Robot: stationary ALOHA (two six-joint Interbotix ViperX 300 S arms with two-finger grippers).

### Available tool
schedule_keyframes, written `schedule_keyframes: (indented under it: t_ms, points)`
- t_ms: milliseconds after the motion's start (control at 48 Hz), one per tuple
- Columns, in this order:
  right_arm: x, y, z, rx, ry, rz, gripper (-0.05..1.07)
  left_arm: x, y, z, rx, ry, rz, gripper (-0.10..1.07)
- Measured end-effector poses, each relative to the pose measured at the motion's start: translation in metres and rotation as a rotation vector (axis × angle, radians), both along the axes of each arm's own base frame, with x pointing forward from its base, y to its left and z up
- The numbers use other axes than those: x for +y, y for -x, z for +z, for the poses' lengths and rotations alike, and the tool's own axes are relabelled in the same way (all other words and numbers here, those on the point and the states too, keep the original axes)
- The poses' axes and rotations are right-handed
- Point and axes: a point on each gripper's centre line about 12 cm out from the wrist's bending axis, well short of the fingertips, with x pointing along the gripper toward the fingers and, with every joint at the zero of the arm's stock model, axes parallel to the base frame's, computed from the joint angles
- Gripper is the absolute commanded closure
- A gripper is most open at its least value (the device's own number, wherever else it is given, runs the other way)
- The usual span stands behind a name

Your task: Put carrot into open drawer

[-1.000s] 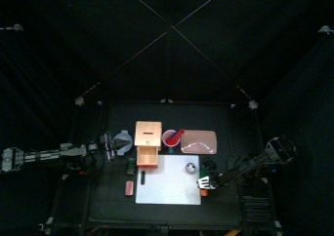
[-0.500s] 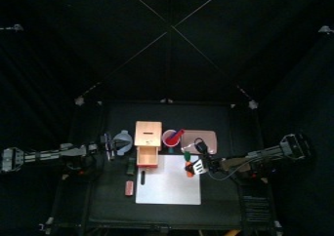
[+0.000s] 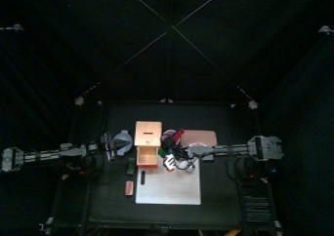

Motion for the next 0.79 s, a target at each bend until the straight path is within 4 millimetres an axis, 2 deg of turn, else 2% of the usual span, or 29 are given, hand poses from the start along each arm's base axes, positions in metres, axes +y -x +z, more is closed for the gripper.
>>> schedule_keyframes:
  t_ms: [104, 250, 500, 792]
  points:
    - [-0.01, -0.022, 0.007, 0.003, -0.007, 0.029, 0.42, 0.0, 0.0, 0.0, 0.001, -0.003, -0.001, 0.98]
    - [-0.025, -0.044, 0.005, 0.064, 0.002, 0.044, 0.42, 0.0, 0.0, 0.0, 0.002, -0.008, -0.004, 0.98]
    - [-0.031, -0.06, -0.01, 0.184, -0.016, 0.065, 0.42, 0.0, 0.0, 0.0, 0.006, -0.009, -0.004, 0.98]
    - [-0.033, -0.076, -0.01, 0.237, -0.029, 0.088, 0.41, -0.001, 0.0, 0.0, 0.008, -0.02, -0.009, 0.98]
